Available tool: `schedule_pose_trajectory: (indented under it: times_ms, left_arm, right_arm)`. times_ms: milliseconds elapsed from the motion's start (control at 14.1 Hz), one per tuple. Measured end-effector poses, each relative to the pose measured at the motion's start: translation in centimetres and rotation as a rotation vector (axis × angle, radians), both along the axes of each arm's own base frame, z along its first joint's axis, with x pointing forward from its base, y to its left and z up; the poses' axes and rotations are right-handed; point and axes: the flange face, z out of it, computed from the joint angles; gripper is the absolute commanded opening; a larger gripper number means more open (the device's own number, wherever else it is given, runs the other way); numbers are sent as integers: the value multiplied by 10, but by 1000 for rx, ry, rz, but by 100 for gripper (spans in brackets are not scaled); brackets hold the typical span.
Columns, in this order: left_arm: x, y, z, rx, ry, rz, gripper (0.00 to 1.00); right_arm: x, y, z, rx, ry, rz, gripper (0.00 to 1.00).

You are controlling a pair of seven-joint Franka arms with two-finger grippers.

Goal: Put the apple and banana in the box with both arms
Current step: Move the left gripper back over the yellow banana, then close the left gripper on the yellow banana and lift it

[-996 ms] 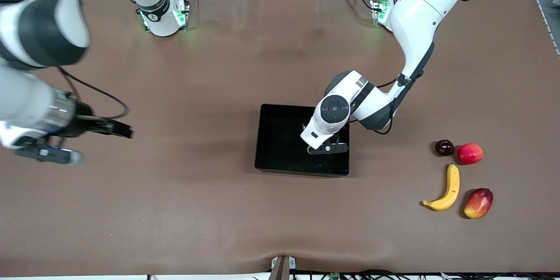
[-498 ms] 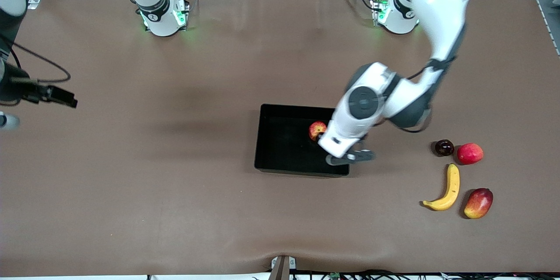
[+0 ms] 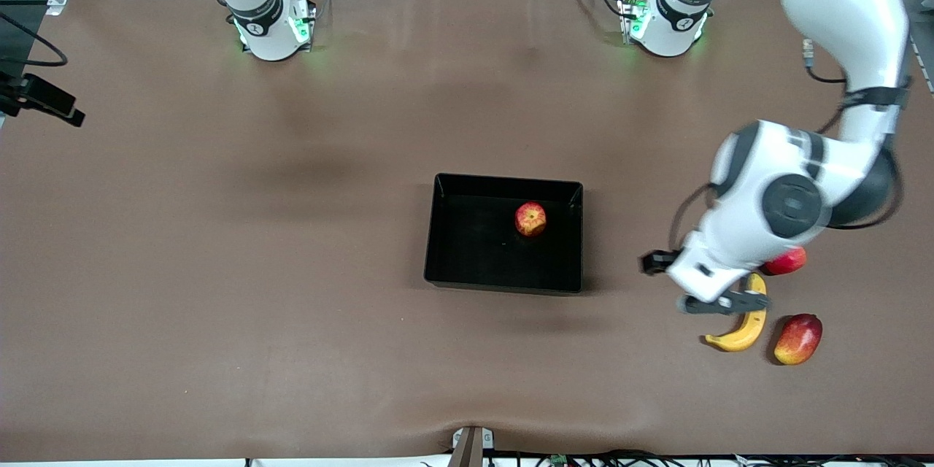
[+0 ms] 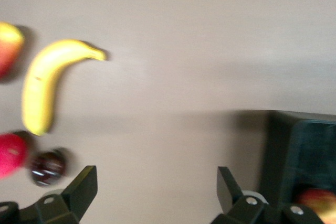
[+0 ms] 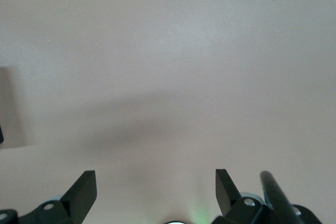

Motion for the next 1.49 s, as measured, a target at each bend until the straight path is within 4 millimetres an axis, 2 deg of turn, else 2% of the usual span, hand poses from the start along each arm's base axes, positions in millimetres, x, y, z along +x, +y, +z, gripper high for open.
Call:
schedule_pose_trajectory:
  times_ms: [142,427,640,783,925,1067,1281,1494]
  left_arm:
    - [11,45,-20,67,-7,-79,100]
    - [29,89,-70,72,-40,-203,99]
    - [37,131,-103,90,-66,-316,92]
    - [40,150,-123,105,-75,-346,88]
    - [40,158,-140,103,-82,-352,79]
    - [40,157,-154,94,-81,-355,75]
    - [39,159,-165,91,-81,-354,62]
    - [41,159,-171,87,-97,-357,61]
  right_arm:
    - [2,3,1,-2,-14,7,100]
    - [8,0,1,-6,-41,2,100]
    - [7,-7,1,-6,-39,-11,100]
    - [7,-7,1,-6,-39,-11,100]
    - [7,-6,1,-6,-39,-10,100]
    - [8,-5,1,-7,-40,-6,100]
    - [8,-2,1,-10,-39,-1,100]
    - [8,0,1,-10,-38,4,100]
